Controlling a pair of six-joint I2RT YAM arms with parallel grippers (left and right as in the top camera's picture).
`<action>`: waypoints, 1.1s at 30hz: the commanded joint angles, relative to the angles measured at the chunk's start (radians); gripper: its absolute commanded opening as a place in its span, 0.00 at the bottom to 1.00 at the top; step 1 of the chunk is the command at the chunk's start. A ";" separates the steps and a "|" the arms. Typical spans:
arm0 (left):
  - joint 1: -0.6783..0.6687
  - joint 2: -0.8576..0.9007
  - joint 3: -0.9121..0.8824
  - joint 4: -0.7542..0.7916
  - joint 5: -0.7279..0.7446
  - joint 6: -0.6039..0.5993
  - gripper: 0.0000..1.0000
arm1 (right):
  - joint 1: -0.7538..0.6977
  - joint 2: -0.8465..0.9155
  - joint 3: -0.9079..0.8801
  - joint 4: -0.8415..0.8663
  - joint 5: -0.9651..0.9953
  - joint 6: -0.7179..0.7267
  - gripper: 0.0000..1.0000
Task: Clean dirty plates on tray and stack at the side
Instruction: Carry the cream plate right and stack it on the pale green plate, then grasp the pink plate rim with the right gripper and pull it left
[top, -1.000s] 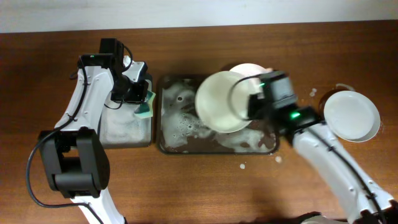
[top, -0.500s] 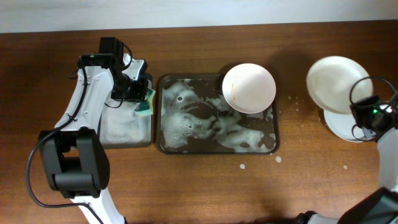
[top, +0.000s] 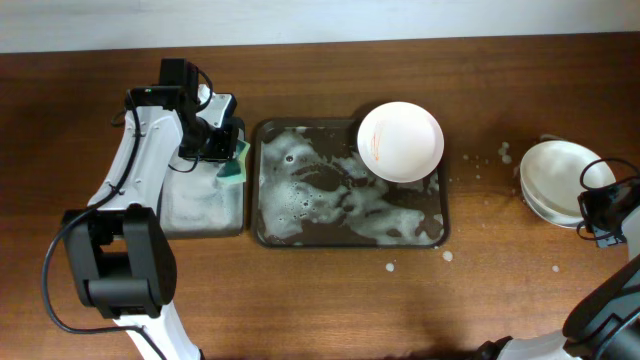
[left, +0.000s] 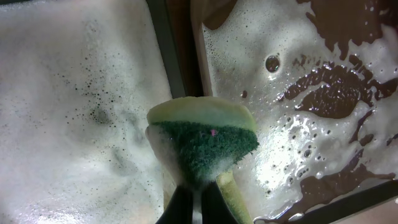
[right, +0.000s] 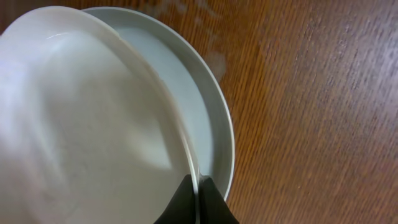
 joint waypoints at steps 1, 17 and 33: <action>0.003 -0.020 -0.006 0.003 0.000 -0.013 0.00 | -0.003 0.011 0.007 0.012 0.037 -0.011 0.70; 0.003 -0.020 -0.009 0.006 0.001 -0.013 0.00 | 0.529 -0.018 0.225 -0.074 -0.365 -0.363 0.99; 0.003 -0.019 -0.039 0.033 0.001 -0.013 0.00 | 0.795 0.237 0.222 -0.153 -0.085 -0.238 0.36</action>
